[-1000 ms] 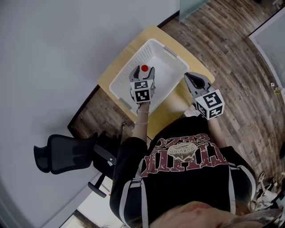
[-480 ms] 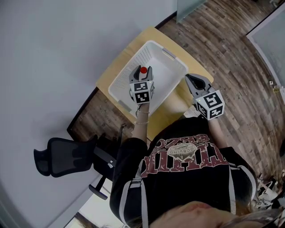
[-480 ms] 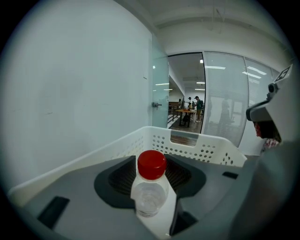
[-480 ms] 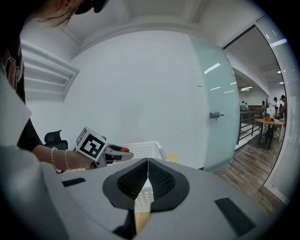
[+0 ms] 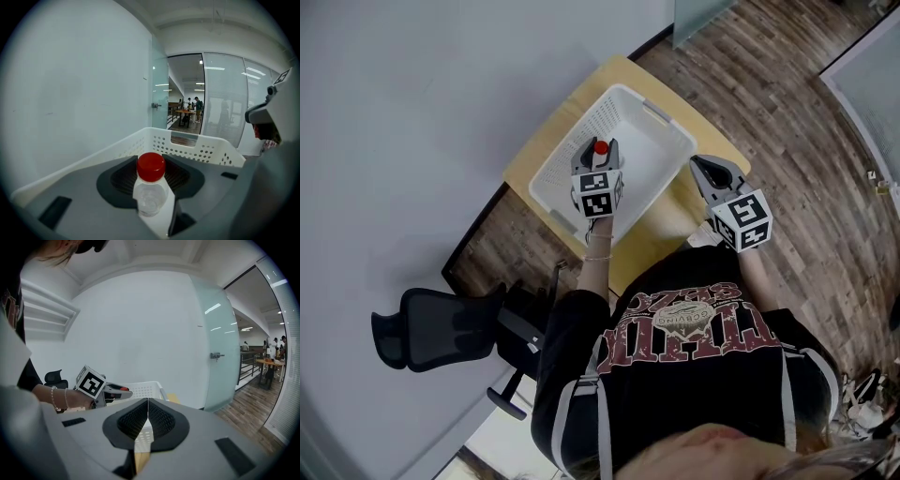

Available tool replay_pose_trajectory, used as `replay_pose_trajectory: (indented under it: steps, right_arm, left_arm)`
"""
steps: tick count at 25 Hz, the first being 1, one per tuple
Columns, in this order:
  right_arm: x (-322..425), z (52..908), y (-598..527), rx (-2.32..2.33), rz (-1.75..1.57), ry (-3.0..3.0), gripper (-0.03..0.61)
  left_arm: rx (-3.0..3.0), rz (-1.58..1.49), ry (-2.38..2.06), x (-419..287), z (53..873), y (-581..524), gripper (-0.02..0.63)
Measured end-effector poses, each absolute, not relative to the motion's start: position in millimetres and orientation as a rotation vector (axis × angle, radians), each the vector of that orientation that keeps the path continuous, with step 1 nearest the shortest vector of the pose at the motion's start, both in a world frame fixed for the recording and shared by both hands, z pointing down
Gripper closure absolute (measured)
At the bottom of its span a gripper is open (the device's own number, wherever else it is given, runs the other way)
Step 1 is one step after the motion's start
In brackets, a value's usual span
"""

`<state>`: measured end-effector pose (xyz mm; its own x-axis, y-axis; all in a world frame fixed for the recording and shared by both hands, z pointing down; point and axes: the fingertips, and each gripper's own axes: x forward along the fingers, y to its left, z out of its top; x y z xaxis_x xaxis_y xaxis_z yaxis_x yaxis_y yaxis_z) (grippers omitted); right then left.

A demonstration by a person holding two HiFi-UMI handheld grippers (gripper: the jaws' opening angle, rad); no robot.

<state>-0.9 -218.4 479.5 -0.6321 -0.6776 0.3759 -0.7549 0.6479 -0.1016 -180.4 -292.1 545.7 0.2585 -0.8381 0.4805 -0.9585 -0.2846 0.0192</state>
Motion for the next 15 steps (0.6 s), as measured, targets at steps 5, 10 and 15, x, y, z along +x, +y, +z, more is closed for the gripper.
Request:
replay_pose_trajectory:
  steps: [5,10,15]
  right_arm:
    - [1,479,-216,1.146,0.361,-2.569,0.56]
    - [-1,480,-216,1.141,0.359,-2.573,0.56]
    - [1,479,-211,1.142,0.353,-2.574,0.56]
  left_arm:
    - [2.226,0.551,-1.662,-182,542,-288,0.411]
    - [2.249,0.548,-1.668,-183,534,-285,0.413]
    - [2.268,0.523,-1.659,-177,521,-279,0.413]
